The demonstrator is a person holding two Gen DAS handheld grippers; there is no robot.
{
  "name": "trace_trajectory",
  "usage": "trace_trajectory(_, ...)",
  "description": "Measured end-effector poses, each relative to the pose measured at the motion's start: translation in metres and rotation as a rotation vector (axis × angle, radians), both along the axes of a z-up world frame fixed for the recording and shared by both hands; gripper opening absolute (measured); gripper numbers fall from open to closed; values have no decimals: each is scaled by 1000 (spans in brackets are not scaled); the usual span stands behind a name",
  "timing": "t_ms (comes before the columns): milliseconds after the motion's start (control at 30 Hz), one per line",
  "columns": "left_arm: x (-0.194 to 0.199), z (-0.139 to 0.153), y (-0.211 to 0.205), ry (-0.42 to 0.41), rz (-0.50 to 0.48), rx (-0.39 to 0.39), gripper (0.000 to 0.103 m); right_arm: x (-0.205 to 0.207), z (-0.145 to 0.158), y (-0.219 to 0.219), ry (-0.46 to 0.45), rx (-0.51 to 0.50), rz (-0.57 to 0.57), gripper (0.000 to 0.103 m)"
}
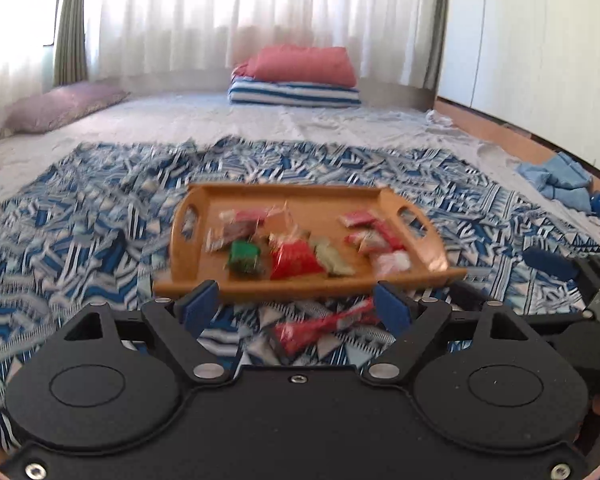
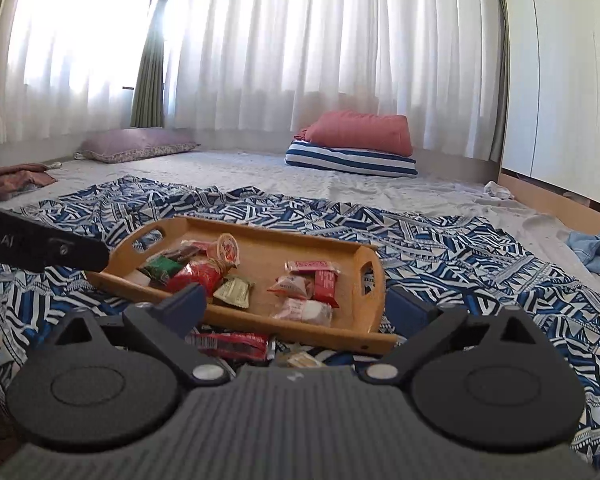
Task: Organize snacks
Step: 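Withdraw both open tools from the tray toward the snacks on the cloth, then move the left tool over the long red bar while the right tool approaches the beige packet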
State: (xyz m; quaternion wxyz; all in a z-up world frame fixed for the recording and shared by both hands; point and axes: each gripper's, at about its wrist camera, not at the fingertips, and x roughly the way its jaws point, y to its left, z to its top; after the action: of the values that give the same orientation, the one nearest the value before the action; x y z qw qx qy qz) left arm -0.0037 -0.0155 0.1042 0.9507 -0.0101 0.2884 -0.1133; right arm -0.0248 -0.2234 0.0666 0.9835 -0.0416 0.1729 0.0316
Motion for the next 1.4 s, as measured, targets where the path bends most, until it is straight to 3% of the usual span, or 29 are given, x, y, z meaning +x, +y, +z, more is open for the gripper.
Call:
trace_trajectory(300,12,-37,-5,65,41,1,83,2,-33,-2,60,-23,-27,103)
trace_trajectory(633,39,-67,-24,129,38,35,84,13,-50,-15,97,-20,-64,103)
trace_trajectory(1400,89,-93,-42,151,33,37,89,48,-74,-25,169,13,-98,103)
